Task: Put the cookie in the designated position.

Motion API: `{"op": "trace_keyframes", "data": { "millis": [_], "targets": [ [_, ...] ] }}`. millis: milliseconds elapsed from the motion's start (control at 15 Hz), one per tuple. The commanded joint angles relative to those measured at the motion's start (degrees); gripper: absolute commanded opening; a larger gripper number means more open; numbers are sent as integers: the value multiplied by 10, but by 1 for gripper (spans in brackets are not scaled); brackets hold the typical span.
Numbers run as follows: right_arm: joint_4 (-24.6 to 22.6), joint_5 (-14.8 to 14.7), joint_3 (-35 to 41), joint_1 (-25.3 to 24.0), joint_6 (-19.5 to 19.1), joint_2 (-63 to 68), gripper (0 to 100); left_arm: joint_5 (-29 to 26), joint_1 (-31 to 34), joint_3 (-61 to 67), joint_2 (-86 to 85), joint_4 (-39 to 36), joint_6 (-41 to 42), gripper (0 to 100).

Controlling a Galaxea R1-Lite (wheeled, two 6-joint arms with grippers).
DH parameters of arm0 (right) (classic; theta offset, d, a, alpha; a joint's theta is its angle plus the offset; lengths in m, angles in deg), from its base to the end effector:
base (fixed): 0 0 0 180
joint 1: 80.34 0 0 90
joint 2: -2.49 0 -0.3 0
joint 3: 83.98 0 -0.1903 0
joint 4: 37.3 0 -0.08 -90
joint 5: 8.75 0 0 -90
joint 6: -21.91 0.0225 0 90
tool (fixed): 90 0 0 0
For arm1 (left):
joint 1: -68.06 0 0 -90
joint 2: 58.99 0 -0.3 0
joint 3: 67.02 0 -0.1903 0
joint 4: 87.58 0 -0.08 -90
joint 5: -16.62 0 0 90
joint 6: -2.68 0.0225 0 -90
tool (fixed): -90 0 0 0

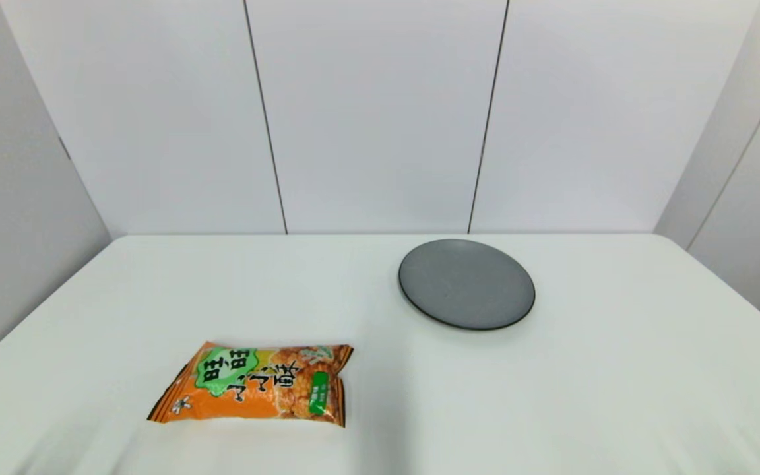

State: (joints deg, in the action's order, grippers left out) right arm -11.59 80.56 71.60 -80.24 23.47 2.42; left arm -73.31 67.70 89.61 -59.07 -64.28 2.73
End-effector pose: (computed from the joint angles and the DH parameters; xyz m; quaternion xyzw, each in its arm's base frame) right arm -0.0243 -0.0002 0.0763 0.0136 0.0106 -0.0070 0.9998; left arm -0.0229 0.0002 0.0756 0.0004 -0.0013 -0.0025 1.0000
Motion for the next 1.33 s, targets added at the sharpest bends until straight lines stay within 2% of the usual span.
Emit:
{"op": "trace_keyframes", "data": {
  "millis": [67,867,1000,1267,1333],
  "targets": [
    [-1,0,0,0,0,0,100,0,0,0,0,0,0,100],
    [-1,0,0,0,0,0,100,0,2,-12,17,-2,0,100],
    [-1,0,0,0,0,0,100,0,4,-66,80,-11,9,100],
    [-1,0,0,0,0,0,100,-2,4,-214,275,-36,93,100],
    [-1,0,0,0,0,0,100,-17,5,-266,339,-35,132,100]
  ]
}}
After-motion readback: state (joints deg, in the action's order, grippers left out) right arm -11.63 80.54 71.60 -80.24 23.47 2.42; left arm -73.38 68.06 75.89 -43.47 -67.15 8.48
